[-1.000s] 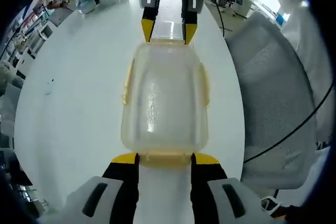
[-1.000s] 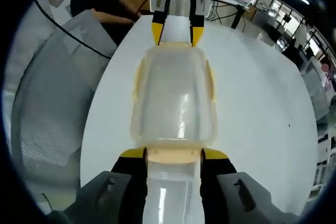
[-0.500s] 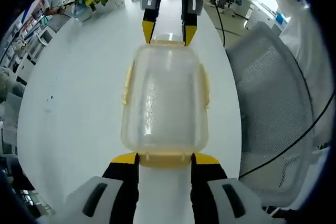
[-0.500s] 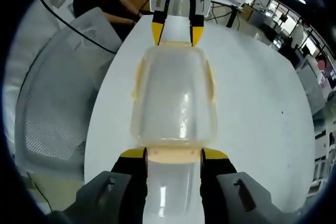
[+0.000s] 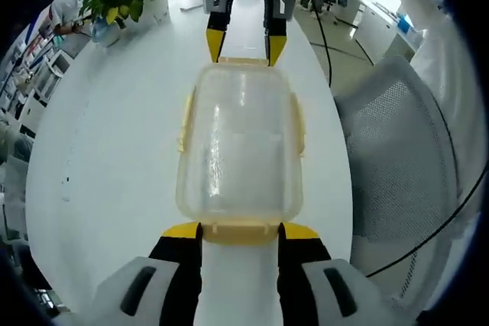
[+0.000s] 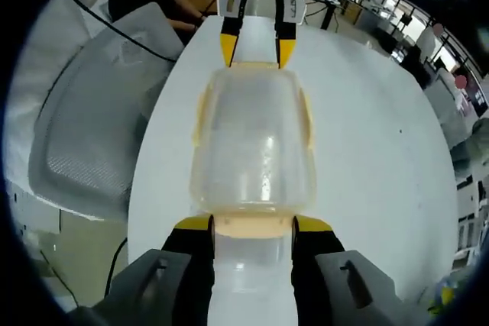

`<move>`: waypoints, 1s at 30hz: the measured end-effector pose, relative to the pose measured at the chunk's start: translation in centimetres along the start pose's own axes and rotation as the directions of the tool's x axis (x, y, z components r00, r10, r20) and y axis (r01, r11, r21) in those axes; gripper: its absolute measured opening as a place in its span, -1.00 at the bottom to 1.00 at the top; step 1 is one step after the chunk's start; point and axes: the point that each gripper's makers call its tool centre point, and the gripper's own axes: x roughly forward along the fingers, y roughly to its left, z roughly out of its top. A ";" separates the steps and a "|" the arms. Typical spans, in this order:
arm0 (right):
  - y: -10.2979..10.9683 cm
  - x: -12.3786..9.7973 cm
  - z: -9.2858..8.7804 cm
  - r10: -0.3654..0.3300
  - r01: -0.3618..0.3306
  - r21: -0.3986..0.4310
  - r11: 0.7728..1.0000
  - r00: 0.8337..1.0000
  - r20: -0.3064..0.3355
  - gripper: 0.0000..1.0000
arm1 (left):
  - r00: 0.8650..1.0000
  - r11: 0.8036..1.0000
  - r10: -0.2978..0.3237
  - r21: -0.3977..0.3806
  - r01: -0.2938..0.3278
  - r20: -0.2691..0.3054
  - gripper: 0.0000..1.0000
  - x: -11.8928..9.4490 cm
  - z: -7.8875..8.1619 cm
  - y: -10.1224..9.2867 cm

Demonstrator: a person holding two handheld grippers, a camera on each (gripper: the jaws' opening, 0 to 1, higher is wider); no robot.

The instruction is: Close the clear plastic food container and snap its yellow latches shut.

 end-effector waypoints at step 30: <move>0.7 -2.2 -7.5 0.035 -0.034 0.050 0.998 0.999 -0.019 -0.29 | 0.998 0.999 -0.039 0.033 0.041 -0.056 -0.34 4.2 6.6 -0.2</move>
